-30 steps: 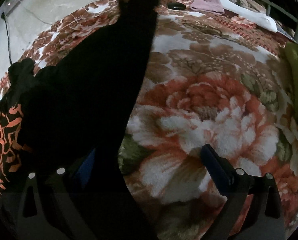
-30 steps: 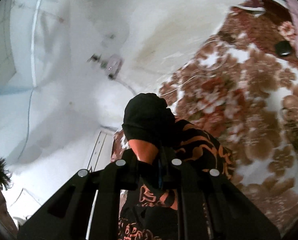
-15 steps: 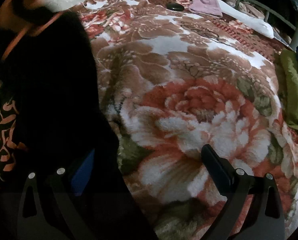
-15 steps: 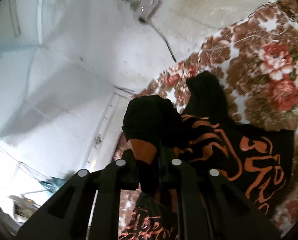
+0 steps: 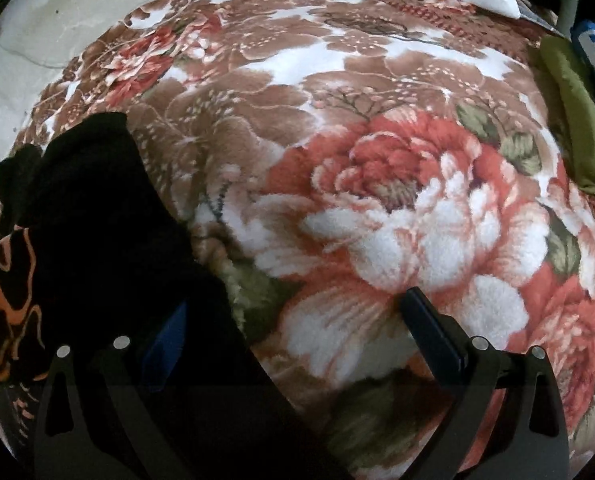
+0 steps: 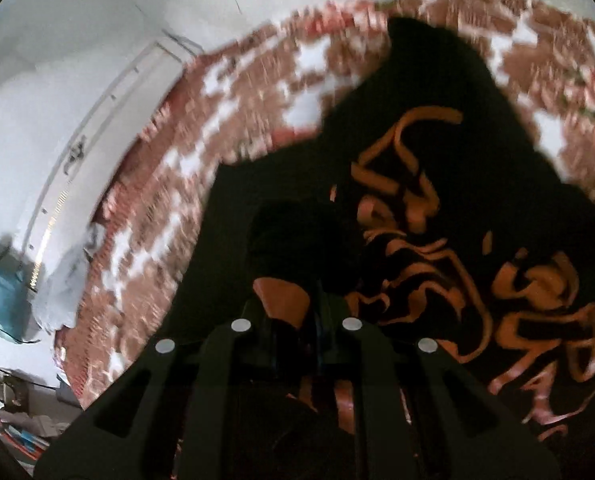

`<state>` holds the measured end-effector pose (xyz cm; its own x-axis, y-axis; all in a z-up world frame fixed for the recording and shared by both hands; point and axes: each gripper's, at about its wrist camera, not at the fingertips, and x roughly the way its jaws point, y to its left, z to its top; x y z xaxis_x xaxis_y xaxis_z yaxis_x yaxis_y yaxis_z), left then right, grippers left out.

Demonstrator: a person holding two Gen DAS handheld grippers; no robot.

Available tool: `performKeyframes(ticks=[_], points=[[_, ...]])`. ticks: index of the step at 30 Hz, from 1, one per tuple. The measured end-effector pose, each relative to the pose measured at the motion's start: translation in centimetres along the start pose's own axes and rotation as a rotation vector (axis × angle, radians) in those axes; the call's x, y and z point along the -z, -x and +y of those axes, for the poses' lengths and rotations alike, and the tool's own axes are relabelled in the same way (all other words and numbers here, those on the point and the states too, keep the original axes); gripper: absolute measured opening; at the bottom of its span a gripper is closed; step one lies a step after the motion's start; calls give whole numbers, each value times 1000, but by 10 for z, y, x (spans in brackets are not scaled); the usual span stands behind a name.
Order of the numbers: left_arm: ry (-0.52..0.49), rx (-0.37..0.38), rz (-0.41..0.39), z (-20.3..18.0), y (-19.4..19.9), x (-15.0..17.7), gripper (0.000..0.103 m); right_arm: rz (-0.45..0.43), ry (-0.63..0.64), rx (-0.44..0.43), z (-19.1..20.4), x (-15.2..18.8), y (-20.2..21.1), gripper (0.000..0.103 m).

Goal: Fold large clothes

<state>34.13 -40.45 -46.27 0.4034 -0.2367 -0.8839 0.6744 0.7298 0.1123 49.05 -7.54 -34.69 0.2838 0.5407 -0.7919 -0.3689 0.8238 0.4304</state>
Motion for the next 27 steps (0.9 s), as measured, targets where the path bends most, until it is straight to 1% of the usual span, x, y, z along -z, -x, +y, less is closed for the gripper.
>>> performKeyframes(ticks=[3,5,7,9,11,12,14,15,16,17,18,19,20,22,23,25,27], points=[[6,17,-10,3,1,1,98,44,29,52,6,15,-30,13],[6,16,-16,2,1,3,98,59,69,93,12,21,-42,13],[7,21,-19,3,1,3,98,71,76,113,15,28,-53,13],[0,27,-10,3,3,4,98,96,68,125,17,35,-65,14],[-11,36,-2,4,4,4,98,108,106,163,24,39,-71,15],[-12,43,5,5,5,4,98,142,127,170,29,43,-75,22],[-2,59,14,8,9,4,98,221,131,145,35,50,-83,50],[15,74,19,10,13,5,98,268,125,83,40,56,-85,73],[29,88,22,12,16,6,98,278,143,70,48,59,-83,80],[53,115,28,15,21,8,98,275,185,85,58,61,-78,83],[73,145,35,17,27,10,98,274,229,99,66,64,-74,89],[91,170,38,19,33,12,98,284,252,94,74,65,-68,91],[106,186,28,23,44,16,98,293,246,82,77,65,-64,91],[115,178,4,31,61,26,98,306,187,28,83,55,-49,91],[117,169,0,35,66,30,98,298,171,5,85,50,-40,91],[133,142,-3,50,76,40,98,254,175,-4,91,27,-10,91],[176,112,7,75,81,54,98,205,182,8,89,2,17,91]])
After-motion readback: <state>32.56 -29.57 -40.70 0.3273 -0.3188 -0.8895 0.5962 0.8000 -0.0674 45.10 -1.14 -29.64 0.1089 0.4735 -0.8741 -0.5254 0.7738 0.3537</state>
